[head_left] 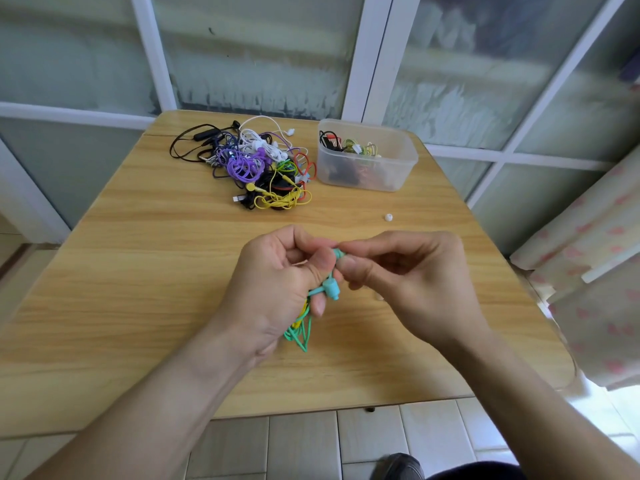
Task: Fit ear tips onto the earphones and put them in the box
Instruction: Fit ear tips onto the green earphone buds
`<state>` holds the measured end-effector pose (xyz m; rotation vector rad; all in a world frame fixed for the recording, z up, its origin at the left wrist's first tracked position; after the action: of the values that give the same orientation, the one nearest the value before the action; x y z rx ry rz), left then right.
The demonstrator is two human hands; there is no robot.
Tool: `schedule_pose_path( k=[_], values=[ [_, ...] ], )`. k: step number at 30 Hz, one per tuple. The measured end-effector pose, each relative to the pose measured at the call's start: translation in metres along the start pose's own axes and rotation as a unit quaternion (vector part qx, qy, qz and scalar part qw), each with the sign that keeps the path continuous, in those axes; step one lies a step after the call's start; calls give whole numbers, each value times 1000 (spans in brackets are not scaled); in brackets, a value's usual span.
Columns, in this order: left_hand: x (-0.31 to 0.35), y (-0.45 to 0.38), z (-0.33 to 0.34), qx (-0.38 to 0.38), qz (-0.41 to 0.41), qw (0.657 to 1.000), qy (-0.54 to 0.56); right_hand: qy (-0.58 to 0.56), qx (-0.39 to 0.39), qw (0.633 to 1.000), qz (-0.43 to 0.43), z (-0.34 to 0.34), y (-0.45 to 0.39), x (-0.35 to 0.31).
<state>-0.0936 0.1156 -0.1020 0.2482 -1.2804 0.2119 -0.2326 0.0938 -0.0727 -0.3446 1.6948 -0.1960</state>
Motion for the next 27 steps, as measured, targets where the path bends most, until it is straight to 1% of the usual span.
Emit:
schedule_pose_path(
  k=[2,4,8,10,12,13,15,18,20,24,27],
  values=[
    [5,0,-2,16,79,996,-38,-43,5,997,69,2,2,7],
    [10,1,-4,21,144,986,-76,-101,-3,985,136,6,3,13],
    [18,6,-3,19,252,956,-151,-215,-43,934,281,17,10,26],
    [21,8,-3,30,303,935,-185,-247,-61,910,327,20,13,28],
    [24,9,-4,36,338,919,-199,-266,-73,898,343,21,15,27],
    [24,9,-5,34,342,917,-203,-264,-74,900,339,20,14,27],
    [23,7,-4,26,322,926,-193,-238,-70,920,303,16,11,26],
    [19,5,-4,16,258,954,-152,-189,-66,958,208,11,4,25],
    [16,2,-5,14,221,967,-126,-154,-63,974,151,8,2,21],
    [11,-1,-5,4,152,985,-80,-82,-37,994,62,1,-1,16],
    [4,-2,-3,-3,102,993,-51,-49,-21,998,-13,1,-2,16]
  ],
)
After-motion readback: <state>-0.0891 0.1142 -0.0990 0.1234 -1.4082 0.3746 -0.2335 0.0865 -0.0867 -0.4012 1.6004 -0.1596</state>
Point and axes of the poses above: each hand's wrist, its own y-axis away from the middle knuckle, its own z-axis out of the palm, x = y × z, the point moved 6 cm from there along -y, towards the middle knuckle, and after that the axes turned 12 degrees about x, right-handed, at the moved point
